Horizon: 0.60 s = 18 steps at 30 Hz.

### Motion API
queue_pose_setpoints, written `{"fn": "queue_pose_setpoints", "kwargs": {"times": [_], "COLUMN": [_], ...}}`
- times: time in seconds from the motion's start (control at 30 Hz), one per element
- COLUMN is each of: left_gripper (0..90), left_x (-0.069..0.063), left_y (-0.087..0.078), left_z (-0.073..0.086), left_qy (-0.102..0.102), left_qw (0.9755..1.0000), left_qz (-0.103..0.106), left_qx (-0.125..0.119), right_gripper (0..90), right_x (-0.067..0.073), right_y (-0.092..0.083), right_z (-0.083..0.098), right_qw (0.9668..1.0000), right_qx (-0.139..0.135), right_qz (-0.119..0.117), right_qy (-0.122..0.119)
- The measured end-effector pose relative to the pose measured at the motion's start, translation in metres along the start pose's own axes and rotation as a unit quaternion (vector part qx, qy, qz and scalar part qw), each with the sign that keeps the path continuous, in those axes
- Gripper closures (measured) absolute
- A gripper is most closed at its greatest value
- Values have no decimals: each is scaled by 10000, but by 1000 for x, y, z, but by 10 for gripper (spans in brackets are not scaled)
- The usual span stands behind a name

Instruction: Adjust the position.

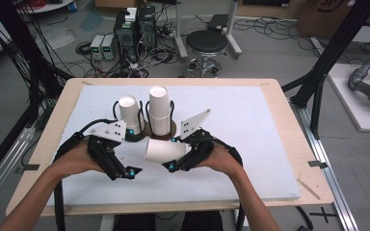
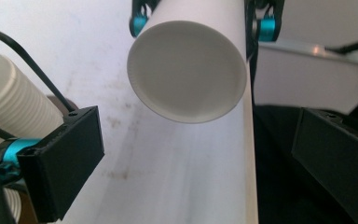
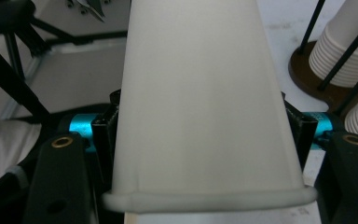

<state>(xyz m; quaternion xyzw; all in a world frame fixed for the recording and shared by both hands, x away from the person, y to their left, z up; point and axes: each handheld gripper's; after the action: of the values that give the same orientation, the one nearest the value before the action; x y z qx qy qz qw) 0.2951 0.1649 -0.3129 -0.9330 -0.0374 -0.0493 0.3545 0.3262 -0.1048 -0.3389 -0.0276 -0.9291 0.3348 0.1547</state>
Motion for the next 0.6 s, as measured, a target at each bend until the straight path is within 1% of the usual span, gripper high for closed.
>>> {"fn": "queue_pose_setpoints", "kwargs": {"times": [0.03,0.07,0.2,0.23,0.27,0.33,0.37,0.43,0.5,0.53,0.57,0.6], "left_gripper": [20,20,20,20,20,21,21,21,21,21,21,21], "left_x": [1,0,3,3,4,5,5,5,6,7,7,6], "left_y": [0,1,2,3,3,4,5,6,7,8,8,10], "left_z": [-2,-4,-8,-9,-10,-11,-12,-14,-15,-16,-17,-18], "left_qy": [42,39,138,124,143,173,155,211,217,254,276,248], "left_qw": [9999,9997,9981,9973,9963,9941,9934,9916,9901,9888,9875,9874], "left_qz": [47,55,75,71,86,80,93,101,116,142,165,157], "left_qx": [142,234,596,718,844,1067,1130,1273,1381,1464,1543,1555], "right_gripper": [334,334,332,331,331,331,331,331,331,331,331,332], "right_x": [1,1,3,4,4,4,5,5,6,6,7,7], "right_y": [0,0,1,1,1,2,2,3,5,6,7,8], "right_z": [-2,-4,-9,-10,-12,-14,-15,-18,-20,-22,-24,-25], "right_qw": [9999,9996,9977,9972,9961,9944,9934,9915,9898,9884,9870,9859], "right_qx": [135,244,640,702,820,998,1080,1226,1343,1418,1512,1573], "right_qz": [52,95,204,229,268,320,341,390,420,446,478,497], "right_qy": [-27,-71,-120,-127,-161,-147,-151,-183,-232,-303,-278,-293]}}
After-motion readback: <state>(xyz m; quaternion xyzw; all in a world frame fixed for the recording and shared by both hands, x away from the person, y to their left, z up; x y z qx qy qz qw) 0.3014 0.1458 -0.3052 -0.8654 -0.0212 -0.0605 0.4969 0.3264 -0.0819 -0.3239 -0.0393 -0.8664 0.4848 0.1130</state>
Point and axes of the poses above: each handheld gripper's, and its own axes: y roughly forward along the jaws, z roughly out of its underside, x roughly to its left, and after that the axes turned 11 degrees about y, right-handed
